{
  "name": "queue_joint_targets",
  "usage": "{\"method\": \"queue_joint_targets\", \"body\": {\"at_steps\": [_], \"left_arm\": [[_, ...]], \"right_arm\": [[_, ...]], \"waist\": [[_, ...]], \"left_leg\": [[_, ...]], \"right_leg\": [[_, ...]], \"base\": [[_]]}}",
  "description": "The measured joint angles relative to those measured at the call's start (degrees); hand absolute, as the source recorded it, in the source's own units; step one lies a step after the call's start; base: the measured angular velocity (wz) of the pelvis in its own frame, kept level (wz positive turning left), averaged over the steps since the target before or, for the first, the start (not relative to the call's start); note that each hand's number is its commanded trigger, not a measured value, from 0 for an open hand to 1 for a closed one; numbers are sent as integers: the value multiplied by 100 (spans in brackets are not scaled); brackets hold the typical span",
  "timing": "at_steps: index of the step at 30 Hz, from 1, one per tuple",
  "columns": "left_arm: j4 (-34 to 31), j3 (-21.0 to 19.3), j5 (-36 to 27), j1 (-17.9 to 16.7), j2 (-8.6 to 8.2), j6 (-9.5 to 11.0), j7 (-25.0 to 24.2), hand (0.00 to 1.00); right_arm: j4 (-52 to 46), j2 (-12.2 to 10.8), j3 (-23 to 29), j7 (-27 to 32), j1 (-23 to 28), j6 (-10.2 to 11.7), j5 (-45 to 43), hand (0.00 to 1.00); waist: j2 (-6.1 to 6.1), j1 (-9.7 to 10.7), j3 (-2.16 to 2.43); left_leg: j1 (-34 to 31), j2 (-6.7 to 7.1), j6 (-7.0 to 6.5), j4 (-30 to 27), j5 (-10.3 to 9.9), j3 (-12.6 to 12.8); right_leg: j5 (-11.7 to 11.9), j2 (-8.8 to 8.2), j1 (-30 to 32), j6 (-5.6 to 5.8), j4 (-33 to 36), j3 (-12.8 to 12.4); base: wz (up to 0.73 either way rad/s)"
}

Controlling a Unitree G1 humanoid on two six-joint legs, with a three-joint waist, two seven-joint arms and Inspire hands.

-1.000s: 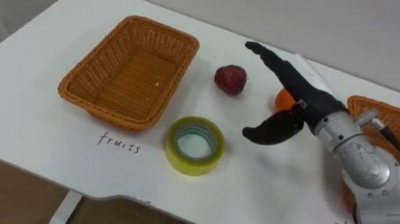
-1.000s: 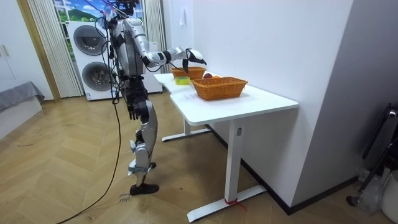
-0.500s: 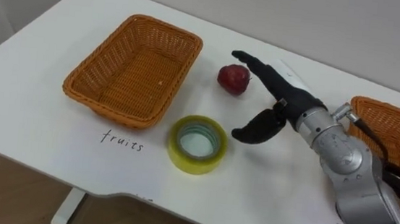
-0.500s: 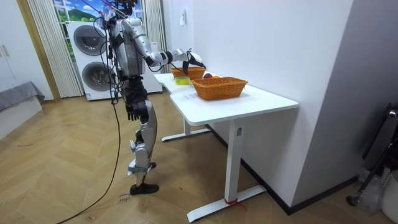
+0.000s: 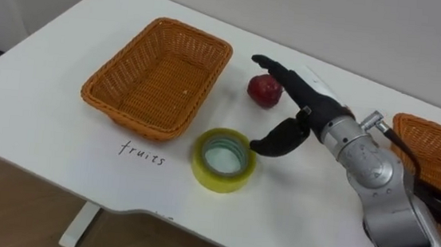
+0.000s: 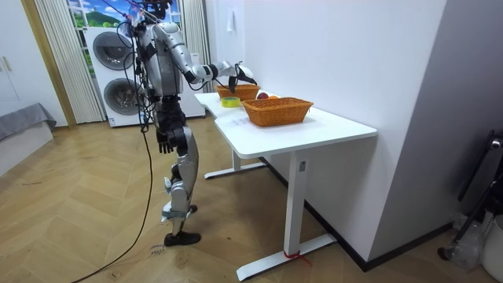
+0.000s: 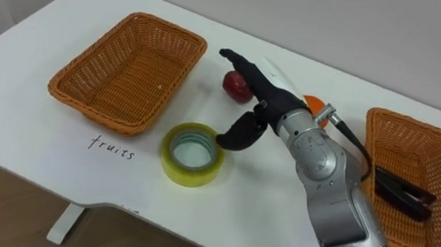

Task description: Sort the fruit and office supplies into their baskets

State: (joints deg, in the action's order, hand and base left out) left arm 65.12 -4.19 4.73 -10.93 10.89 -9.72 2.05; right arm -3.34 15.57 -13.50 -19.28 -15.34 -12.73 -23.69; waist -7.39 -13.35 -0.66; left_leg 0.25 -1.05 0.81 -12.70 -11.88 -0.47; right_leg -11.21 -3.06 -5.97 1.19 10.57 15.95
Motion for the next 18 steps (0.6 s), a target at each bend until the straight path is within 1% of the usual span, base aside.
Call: {"method": "queue_joint_targets", "body": {"at_steps": [6,11,18], "left_arm": [[1,1,0,14,1,-3,16,0],[2,1,-1,15,1,-2,20,0],[1,2,2,19,0,-2,25,0]], "right_arm": [[-7,-17,-86,-82,-183,-108,-13,0],[-7,-81,-93,-100,-209,-108,-13,0],[-7,-81,-105,-159,-209,-109,99,0]], "waist": [[2,11,-1],[0,10,1],[0,-42,0]], "left_leg": [[-1,0,0,2,0,0],[-1,0,0,1,0,0],[-1,-2,1,2,0,-6]], "right_leg": [[0,0,0,0,0,13],[0,-3,-3,0,1,39],[0,-8,-6,0,1,130]], "base": [[0],[0],[0]]}}
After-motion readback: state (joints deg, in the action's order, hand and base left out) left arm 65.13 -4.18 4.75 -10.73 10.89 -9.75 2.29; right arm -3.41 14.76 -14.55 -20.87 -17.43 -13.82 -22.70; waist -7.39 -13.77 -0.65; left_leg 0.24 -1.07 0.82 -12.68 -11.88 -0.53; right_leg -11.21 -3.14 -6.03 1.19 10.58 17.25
